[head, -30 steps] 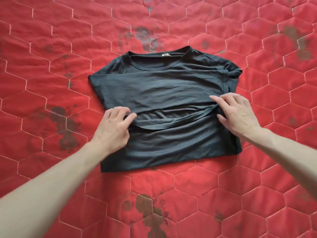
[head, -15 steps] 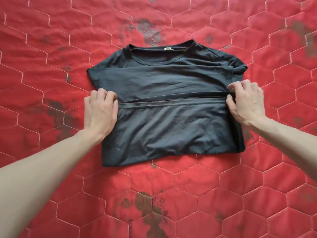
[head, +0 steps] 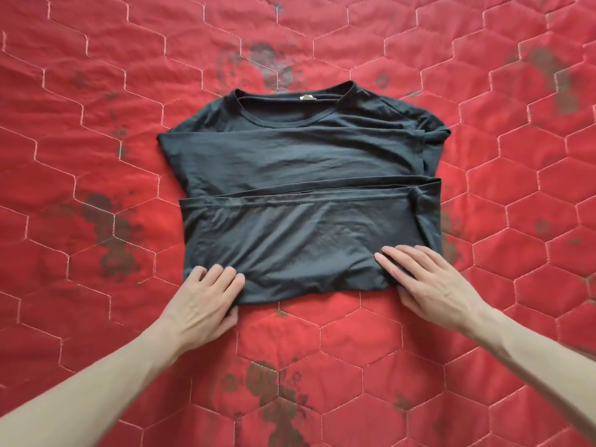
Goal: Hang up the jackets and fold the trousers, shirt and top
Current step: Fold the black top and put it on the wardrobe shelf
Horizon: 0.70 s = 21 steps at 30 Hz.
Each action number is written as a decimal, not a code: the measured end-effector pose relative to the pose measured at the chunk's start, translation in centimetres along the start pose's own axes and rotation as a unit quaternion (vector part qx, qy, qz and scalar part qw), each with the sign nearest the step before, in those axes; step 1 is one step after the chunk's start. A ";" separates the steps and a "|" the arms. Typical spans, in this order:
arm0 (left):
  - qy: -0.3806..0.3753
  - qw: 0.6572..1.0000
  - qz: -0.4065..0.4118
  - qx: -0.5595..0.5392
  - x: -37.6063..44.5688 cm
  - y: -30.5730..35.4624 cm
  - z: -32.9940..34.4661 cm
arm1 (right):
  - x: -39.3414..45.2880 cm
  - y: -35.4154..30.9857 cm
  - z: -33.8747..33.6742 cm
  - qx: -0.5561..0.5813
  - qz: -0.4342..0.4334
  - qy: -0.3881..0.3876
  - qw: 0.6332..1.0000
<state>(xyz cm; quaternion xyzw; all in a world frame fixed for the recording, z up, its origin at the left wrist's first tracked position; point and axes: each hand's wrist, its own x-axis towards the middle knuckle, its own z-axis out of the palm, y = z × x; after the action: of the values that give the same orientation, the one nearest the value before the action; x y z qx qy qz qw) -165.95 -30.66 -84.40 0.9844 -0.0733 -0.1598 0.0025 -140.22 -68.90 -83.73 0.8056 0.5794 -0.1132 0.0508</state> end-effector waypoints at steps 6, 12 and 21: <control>0.007 0.999 -0.022 0.043 -0.2 0.2 -0.7 | 0.5 -1.4 -0.5 -0.006 0.098 -0.009 0.995; -0.023 0.999 -0.047 0.011 -1.7 -0.8 -2.0 | 0.7 -2.4 -0.9 0.048 0.198 -0.008 0.979; -0.072 0.996 -0.047 -0.034 -5.2 0.1 -4.3 | -5.7 -3.0 -2.3 0.027 0.189 -0.005 0.982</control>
<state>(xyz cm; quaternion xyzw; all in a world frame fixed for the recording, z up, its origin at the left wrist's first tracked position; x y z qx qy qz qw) -169.45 -30.06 -78.67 0.9721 -0.0210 -0.2324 0.0230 -144.50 -72.66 -79.97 0.9011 0.4129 -0.1213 0.0528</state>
